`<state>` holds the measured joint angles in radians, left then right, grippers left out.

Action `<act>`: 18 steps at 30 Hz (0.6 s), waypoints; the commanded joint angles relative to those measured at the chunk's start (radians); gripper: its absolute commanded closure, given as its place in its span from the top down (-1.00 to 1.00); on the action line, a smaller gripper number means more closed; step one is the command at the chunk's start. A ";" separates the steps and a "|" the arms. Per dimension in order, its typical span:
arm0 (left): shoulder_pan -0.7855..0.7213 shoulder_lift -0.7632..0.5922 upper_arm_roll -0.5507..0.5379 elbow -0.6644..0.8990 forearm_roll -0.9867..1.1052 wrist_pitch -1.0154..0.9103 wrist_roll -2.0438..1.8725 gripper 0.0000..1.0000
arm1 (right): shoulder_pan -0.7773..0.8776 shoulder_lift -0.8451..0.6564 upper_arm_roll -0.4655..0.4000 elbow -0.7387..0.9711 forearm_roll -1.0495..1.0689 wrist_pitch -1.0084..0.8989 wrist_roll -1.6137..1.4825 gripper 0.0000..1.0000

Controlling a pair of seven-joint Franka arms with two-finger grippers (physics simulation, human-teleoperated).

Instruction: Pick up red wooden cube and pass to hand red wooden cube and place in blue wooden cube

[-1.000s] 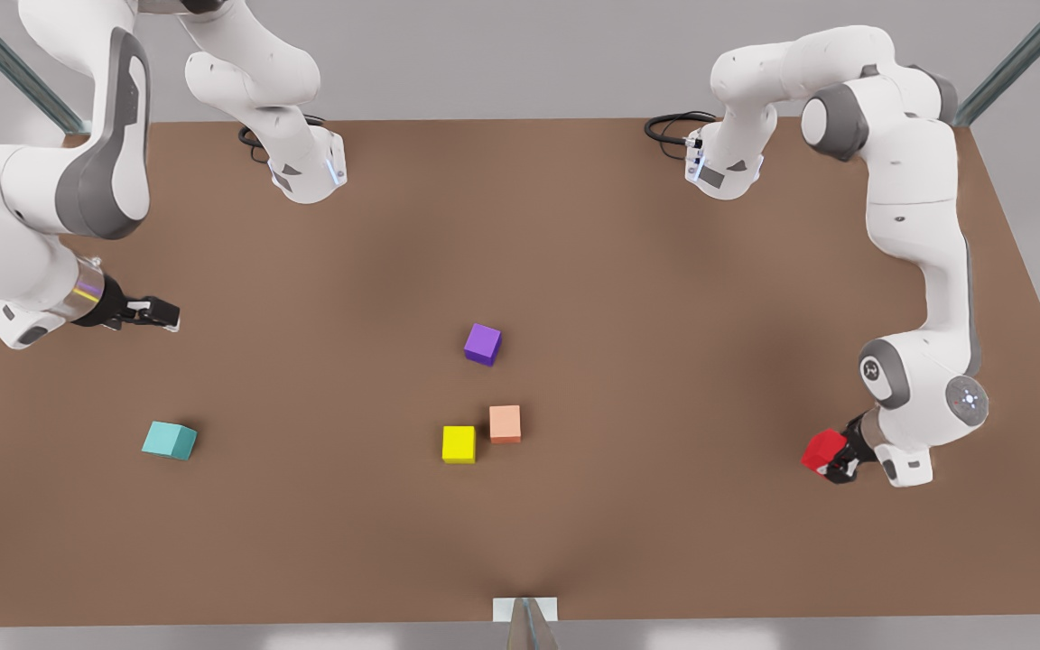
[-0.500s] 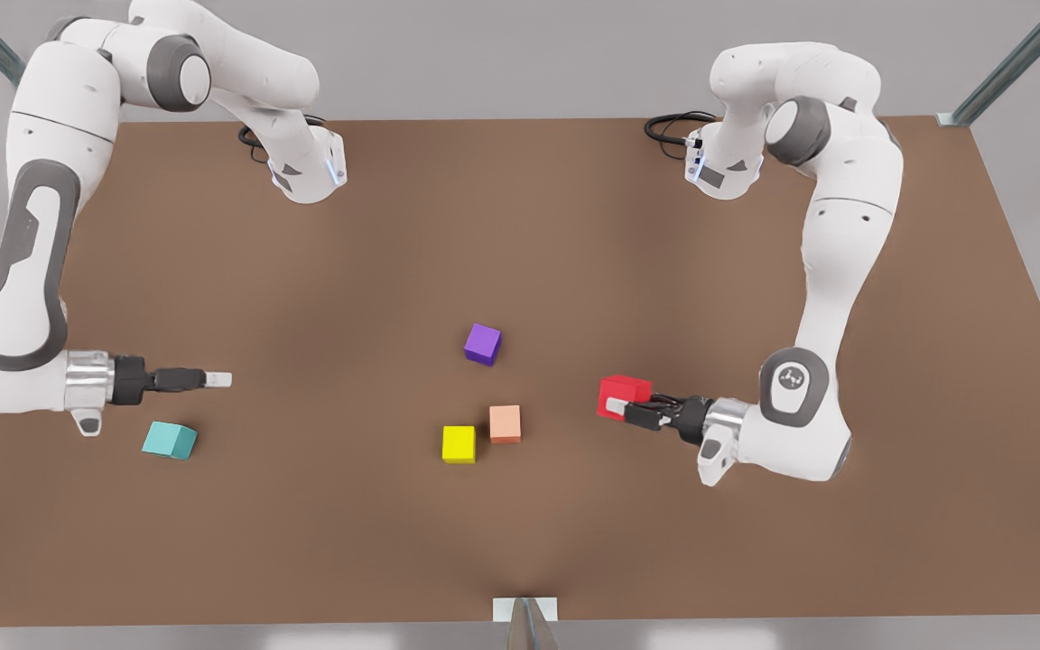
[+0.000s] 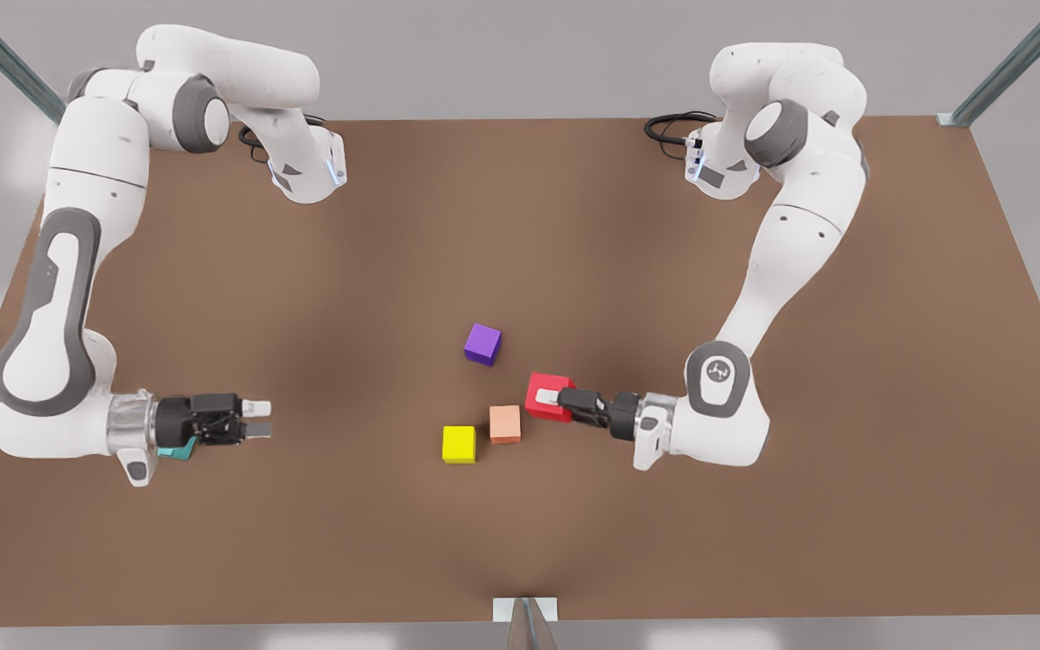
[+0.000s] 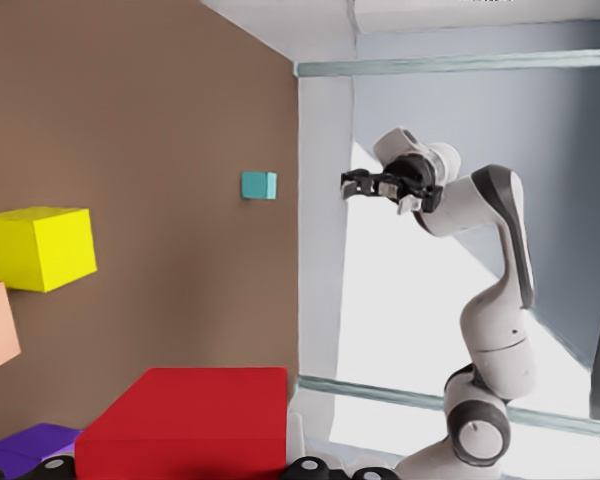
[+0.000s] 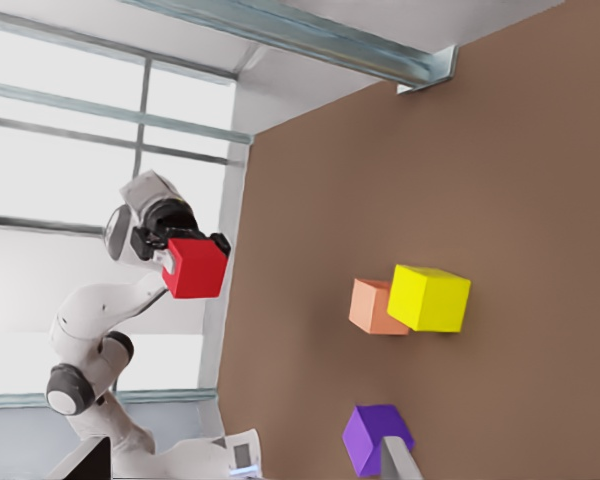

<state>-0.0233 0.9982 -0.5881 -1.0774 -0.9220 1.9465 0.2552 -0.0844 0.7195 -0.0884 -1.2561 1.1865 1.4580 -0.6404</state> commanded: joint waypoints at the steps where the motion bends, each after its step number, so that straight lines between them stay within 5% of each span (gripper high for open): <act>1: -0.004 0.000 -0.002 -0.001 -0.043 0.088 0.404 0.12 | 0.006 0.029 0.010 0.046 0.016 0.027 -0.886 1.00; 11: -0.030 0.048 -0.002 0.002 -0.230 0.135 0.395 0.12 | 0.009 0.098 0.147 0.006 0.147 -0.007 -1.363 0.99; 18: -0.050 0.046 -0.002 0.004 -0.261 0.166 0.331 0.12 | 0.069 0.040 0.148 -0.103 0.251 0.286 -1.455 1.00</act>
<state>-0.0710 1.0464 -0.5899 -1.0741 -1.1470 2.0949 0.4741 -0.0200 0.7597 0.0594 -1.3588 1.3977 1.6029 -1.4811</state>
